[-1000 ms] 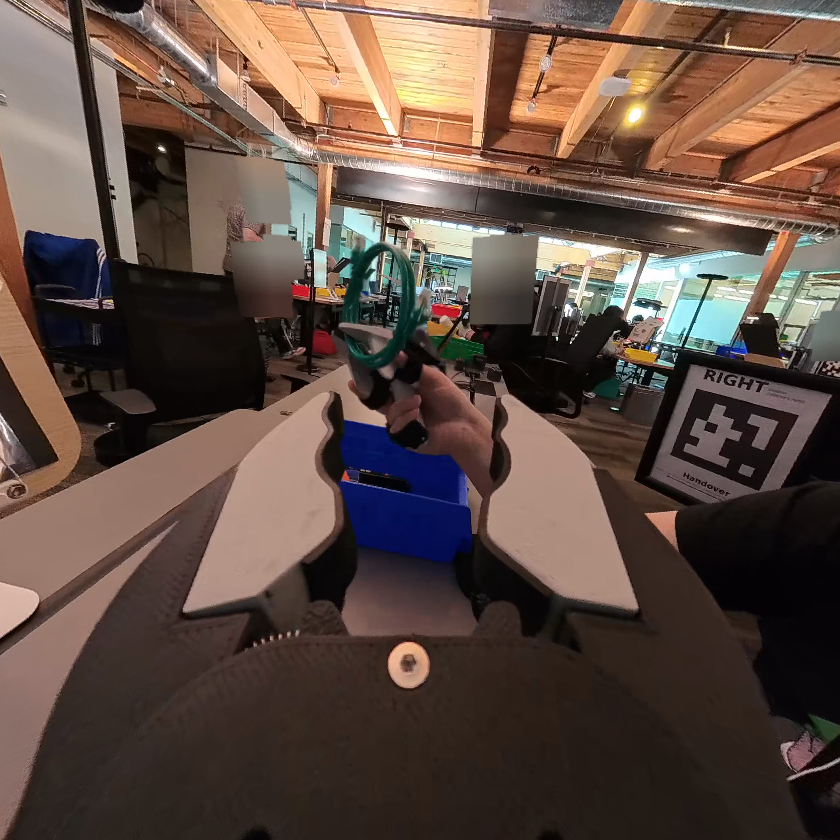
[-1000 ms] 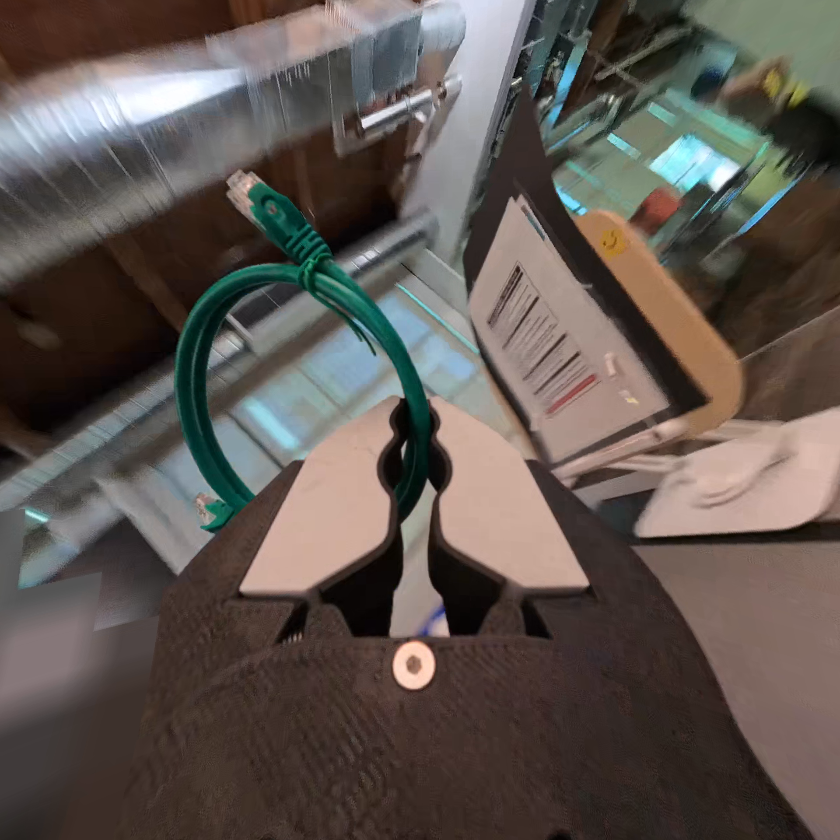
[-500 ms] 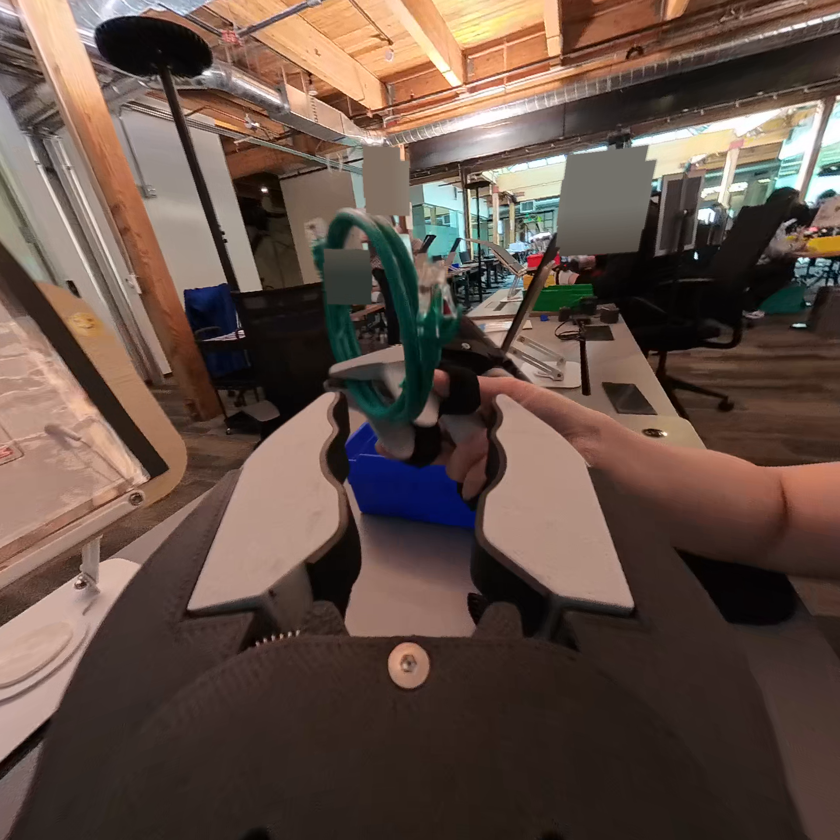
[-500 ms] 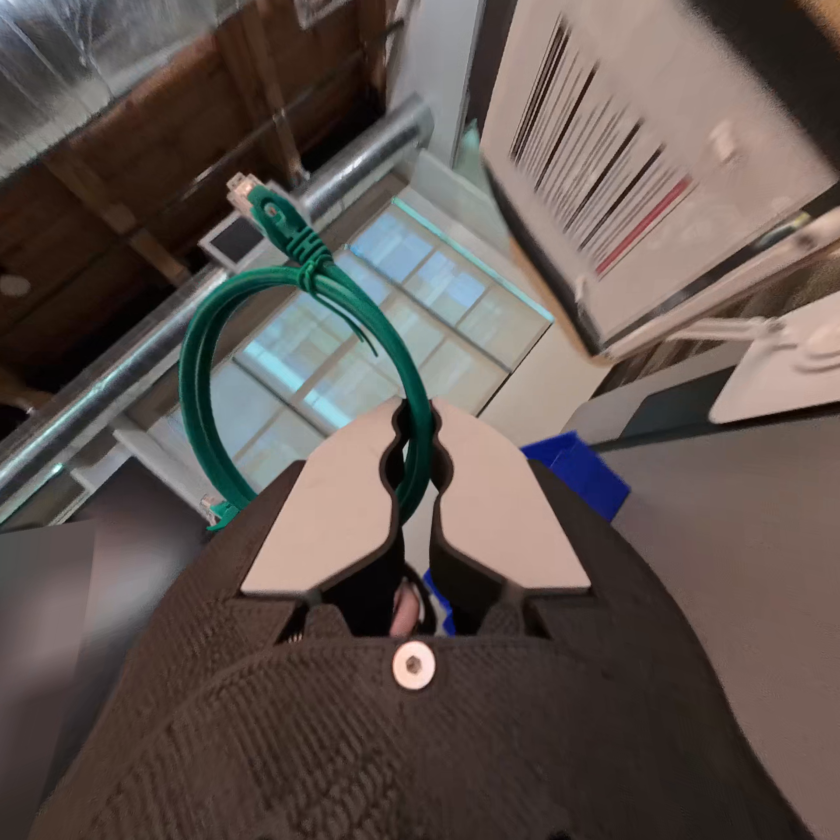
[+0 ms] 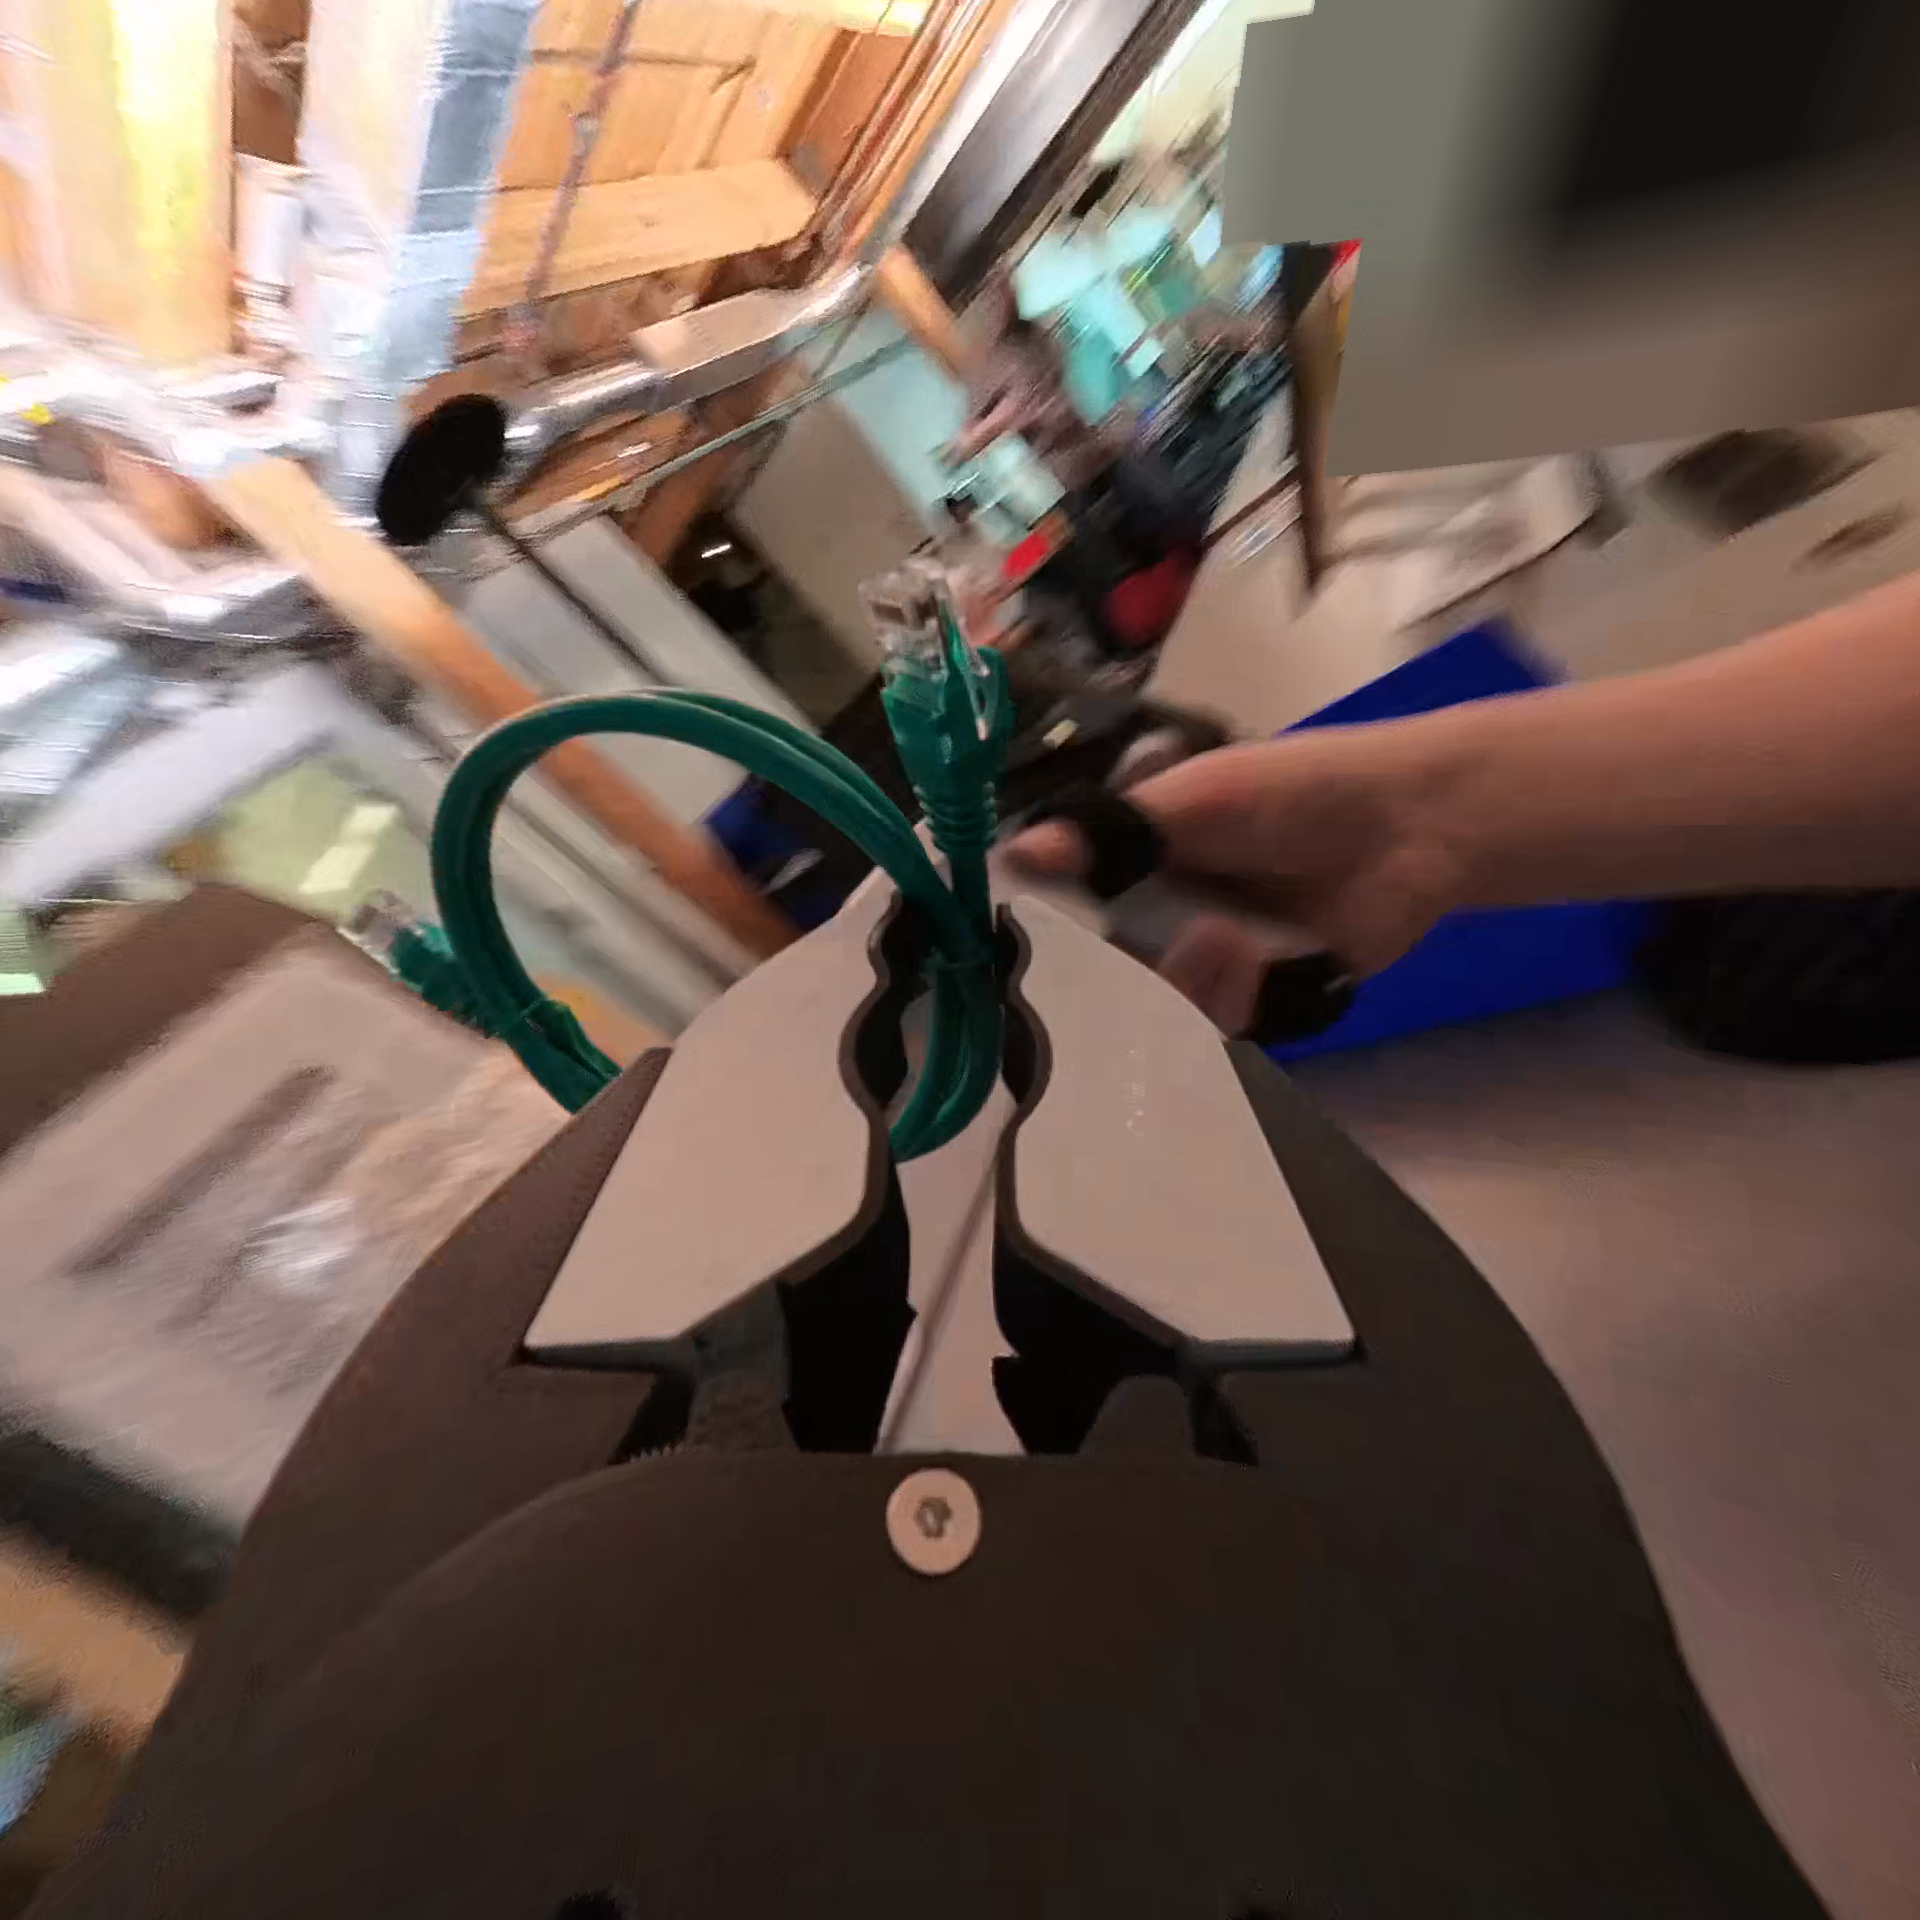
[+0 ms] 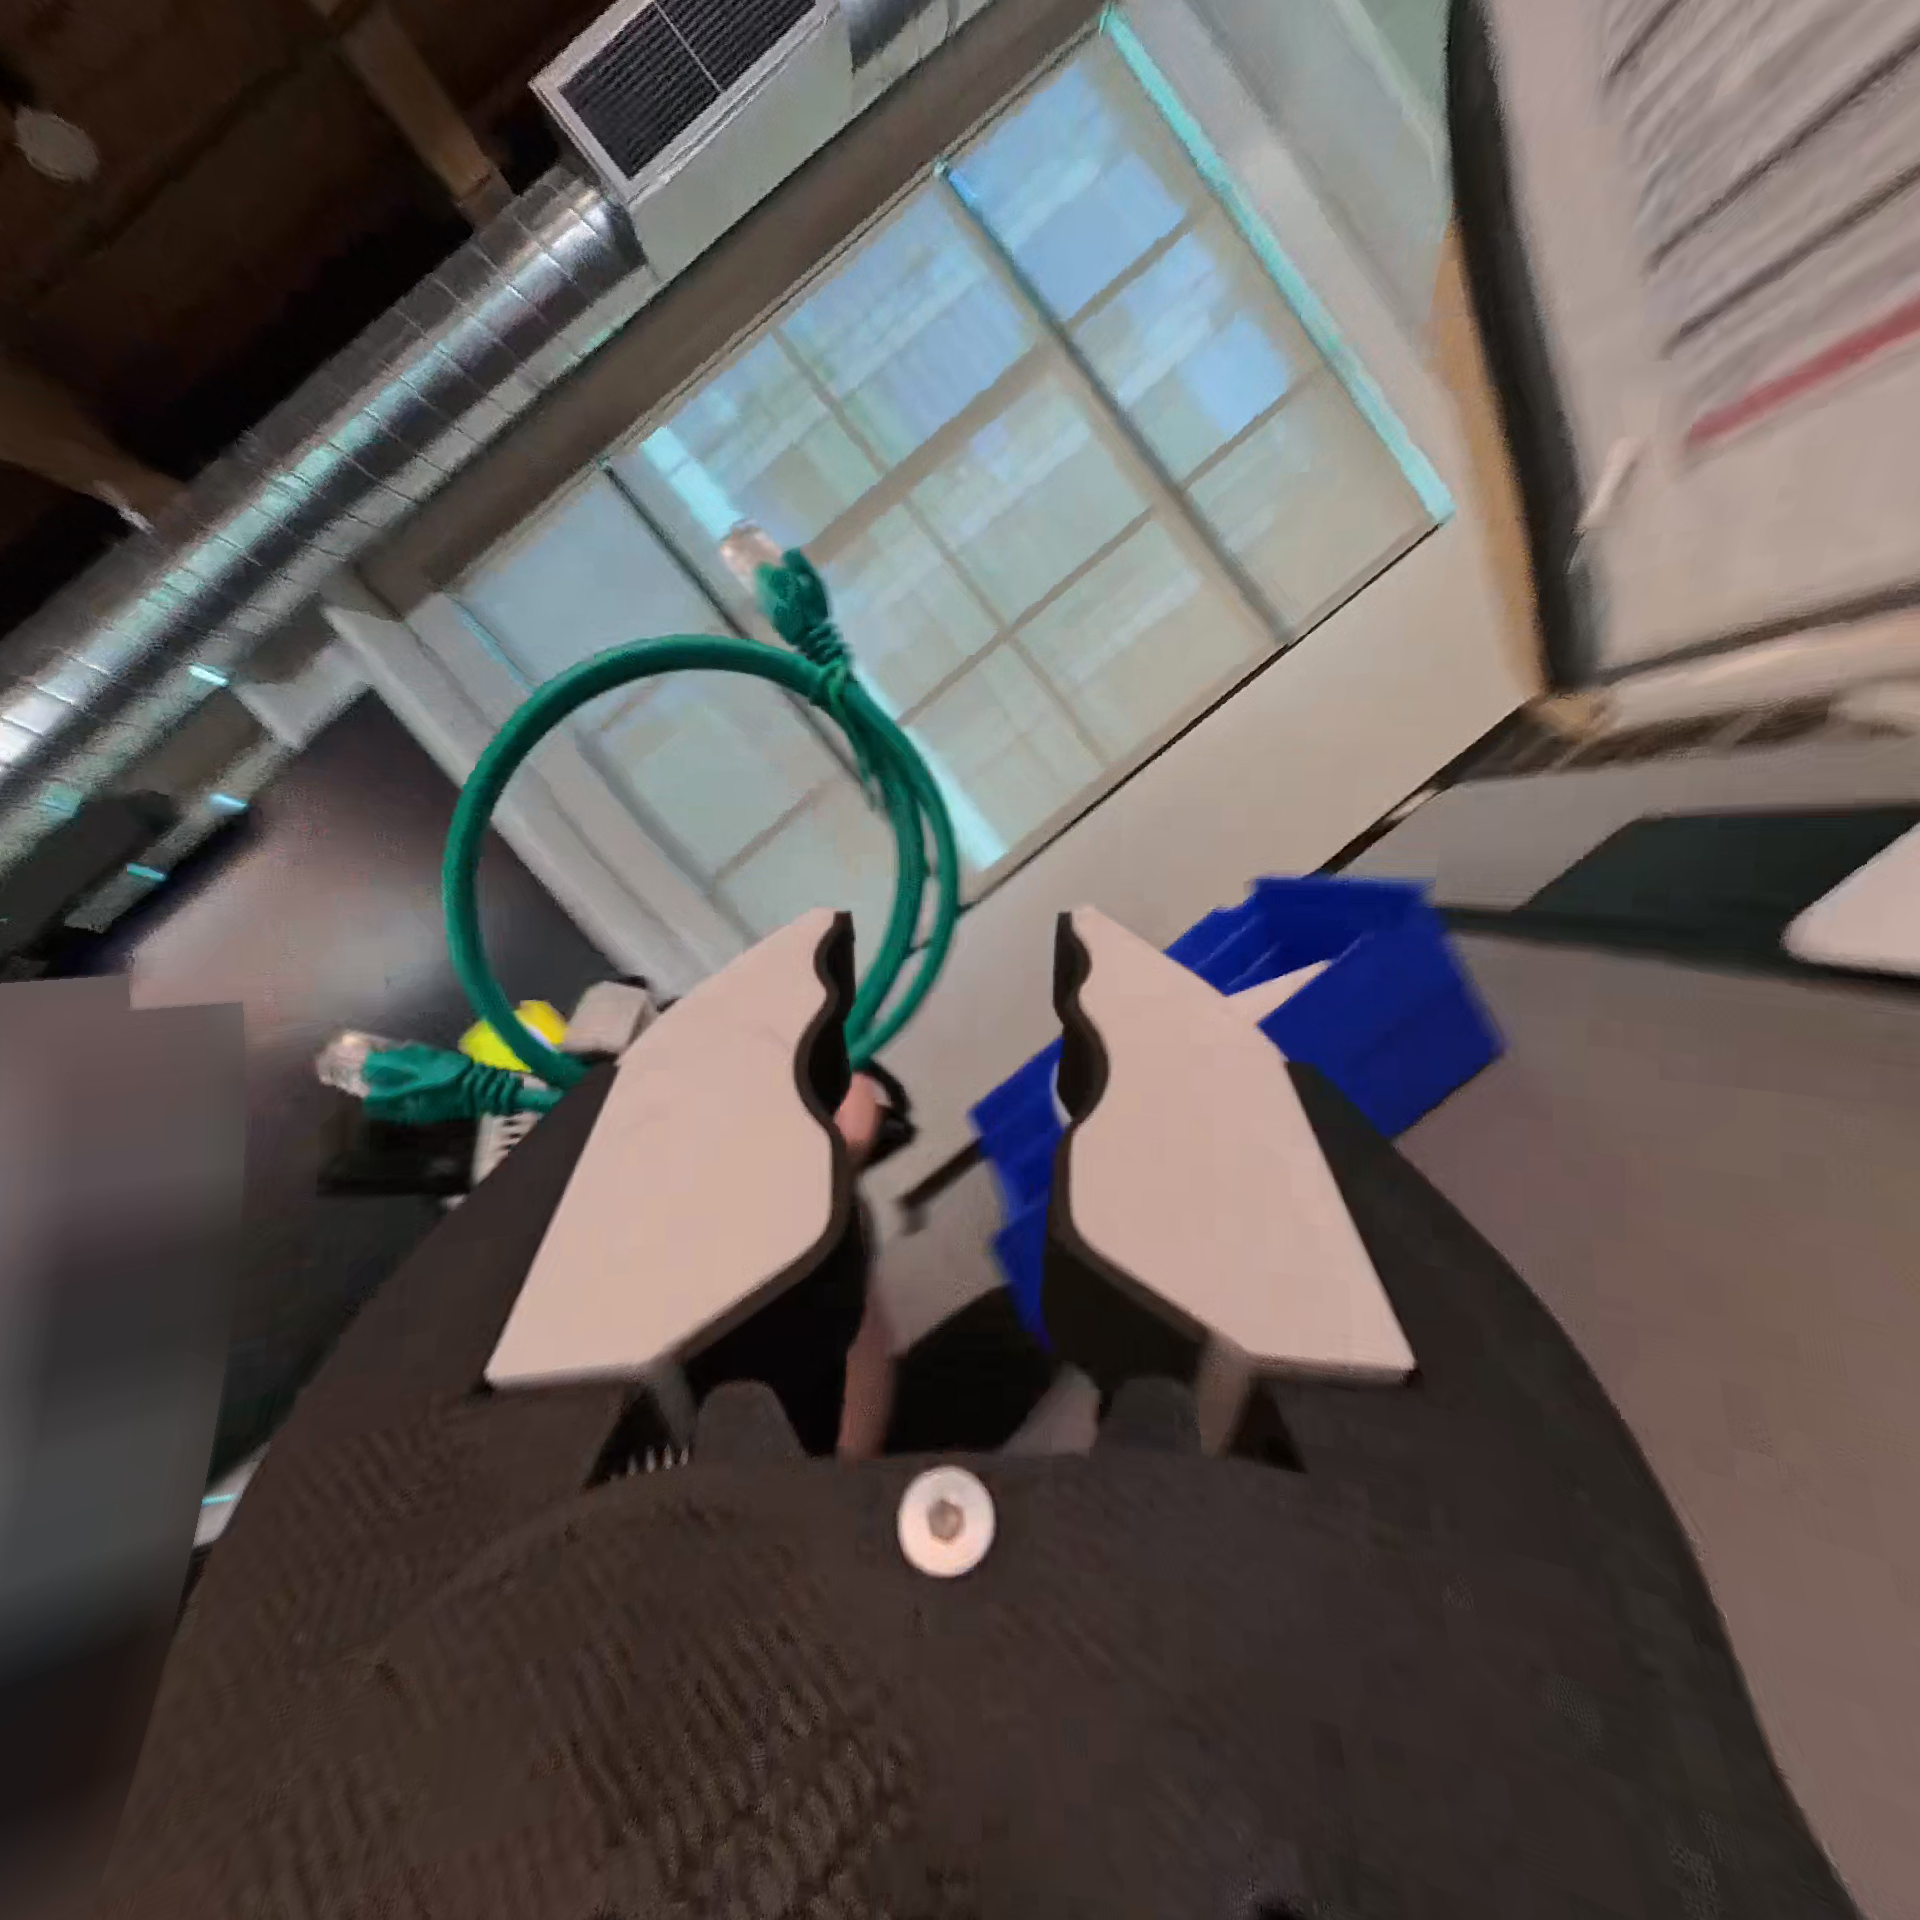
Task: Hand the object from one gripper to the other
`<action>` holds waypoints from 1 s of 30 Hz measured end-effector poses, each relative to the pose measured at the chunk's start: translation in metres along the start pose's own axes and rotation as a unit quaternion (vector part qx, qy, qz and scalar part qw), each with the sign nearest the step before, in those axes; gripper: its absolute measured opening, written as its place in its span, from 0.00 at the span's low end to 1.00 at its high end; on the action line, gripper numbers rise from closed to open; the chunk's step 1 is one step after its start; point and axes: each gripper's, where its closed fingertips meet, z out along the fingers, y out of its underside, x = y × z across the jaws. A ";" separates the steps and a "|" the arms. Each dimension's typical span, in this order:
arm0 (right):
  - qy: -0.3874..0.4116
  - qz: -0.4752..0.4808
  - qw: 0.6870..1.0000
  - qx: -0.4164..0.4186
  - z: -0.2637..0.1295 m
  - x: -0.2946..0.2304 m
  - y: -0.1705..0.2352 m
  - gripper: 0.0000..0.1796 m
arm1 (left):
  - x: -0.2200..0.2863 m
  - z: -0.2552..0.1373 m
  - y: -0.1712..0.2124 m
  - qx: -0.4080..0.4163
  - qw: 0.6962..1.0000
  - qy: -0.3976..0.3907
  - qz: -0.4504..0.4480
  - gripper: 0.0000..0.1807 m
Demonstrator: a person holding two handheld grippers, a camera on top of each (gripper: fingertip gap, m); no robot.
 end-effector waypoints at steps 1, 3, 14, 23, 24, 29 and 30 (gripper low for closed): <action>0.022 -0.047 0.999 0.004 -0.004 0.003 -0.007 0.21 | -0.011 -0.001 0.010 -0.032 0.997 -0.044 0.057 0.07; 0.074 -0.150 0.986 0.007 -0.012 0.005 -0.018 0.21 | -0.032 -0.005 0.032 -0.111 0.969 -0.120 0.186 0.07; 0.201 -0.410 0.888 -0.054 0.001 -0.023 -0.002 0.25 | 0.003 0.024 0.112 -0.266 0.860 -0.093 0.426 0.07; 0.196 -0.344 0.916 -0.058 -0.012 -0.006 -0.011 0.06 | 0.021 0.031 0.097 -0.220 0.924 -0.079 0.302 0.09; 0.195 -0.330 0.923 -0.039 -0.016 -0.004 -0.018 0.06 | 0.020 0.031 0.089 -0.211 0.938 -0.078 0.262 0.14; 0.102 -0.174 0.976 0.087 -0.039 0.000 -0.052 0.06 | -0.018 0.016 0.035 -0.097 0.983 -0.149 0.044 0.22; 0.070 -0.134 0.983 0.099 -0.041 0.000 -0.054 0.05 | -0.030 0.010 0.029 -0.075 0.983 -0.167 -0.012 0.21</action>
